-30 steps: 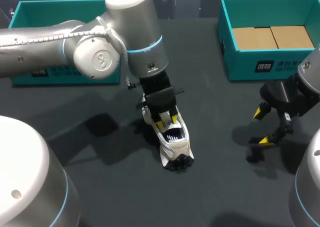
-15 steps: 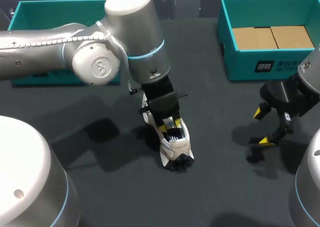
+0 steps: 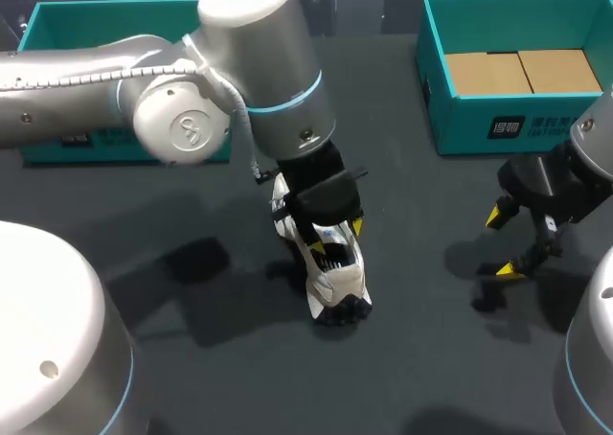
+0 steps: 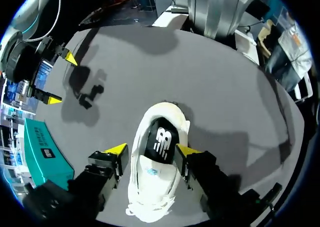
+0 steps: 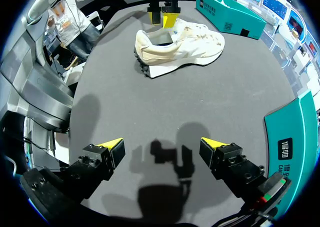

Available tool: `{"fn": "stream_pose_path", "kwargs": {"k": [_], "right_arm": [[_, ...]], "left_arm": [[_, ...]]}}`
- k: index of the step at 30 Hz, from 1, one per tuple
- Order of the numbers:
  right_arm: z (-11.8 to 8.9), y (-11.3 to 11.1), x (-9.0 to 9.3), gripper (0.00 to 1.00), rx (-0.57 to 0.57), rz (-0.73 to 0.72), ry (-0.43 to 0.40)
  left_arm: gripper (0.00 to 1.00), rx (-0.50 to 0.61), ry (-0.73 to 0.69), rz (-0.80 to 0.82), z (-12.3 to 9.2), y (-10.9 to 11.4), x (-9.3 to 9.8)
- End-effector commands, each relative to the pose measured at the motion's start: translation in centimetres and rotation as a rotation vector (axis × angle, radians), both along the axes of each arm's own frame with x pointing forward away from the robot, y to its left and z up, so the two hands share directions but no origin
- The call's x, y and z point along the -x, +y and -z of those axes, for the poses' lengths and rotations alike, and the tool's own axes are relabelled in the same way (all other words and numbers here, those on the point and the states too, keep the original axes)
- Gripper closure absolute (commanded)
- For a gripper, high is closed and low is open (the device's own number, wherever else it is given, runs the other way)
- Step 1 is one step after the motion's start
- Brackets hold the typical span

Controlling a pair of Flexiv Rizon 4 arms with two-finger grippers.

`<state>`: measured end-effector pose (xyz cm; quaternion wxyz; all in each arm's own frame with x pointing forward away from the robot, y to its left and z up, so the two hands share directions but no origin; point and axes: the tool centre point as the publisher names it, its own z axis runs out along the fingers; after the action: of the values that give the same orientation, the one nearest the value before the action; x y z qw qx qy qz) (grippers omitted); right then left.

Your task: Take the shoe out of the shoebox, open the shoe tongue, remove and reinsert the insole, then place the shoe into the shoebox

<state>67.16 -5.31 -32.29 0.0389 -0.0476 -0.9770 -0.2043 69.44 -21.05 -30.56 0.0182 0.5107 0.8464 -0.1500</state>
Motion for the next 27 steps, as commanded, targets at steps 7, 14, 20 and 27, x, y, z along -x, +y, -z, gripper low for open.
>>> {"fn": "stream_pose_path", "kwargs": {"k": [7, 14, 20, 27], "right_arm": [[0.0, 0.0, 0.1, 0.00, 0.000, 0.000, -0.002], [0.0, 0.0, 0.1, 0.00, 0.000, 0.000, -0.002], [0.0, 0.0, 0.1, 0.00, 0.000, 0.000, -0.002], [0.0, 0.0, 0.1, 0.00, 0.000, 0.000, -0.002]], "left_arm": [[0.00, -0.069, -0.066, -0.295, -4.5, 2.5, 1.9], [0.00, -0.069, -0.066, -0.295, -4.5, 2.5, 1.9], [0.00, -0.023, 0.092, -0.515, -4.0, 2.4, 2.7], [0.00, -0.147, 0.172, -0.902, -5.0, 2.4, 3.6]]}}
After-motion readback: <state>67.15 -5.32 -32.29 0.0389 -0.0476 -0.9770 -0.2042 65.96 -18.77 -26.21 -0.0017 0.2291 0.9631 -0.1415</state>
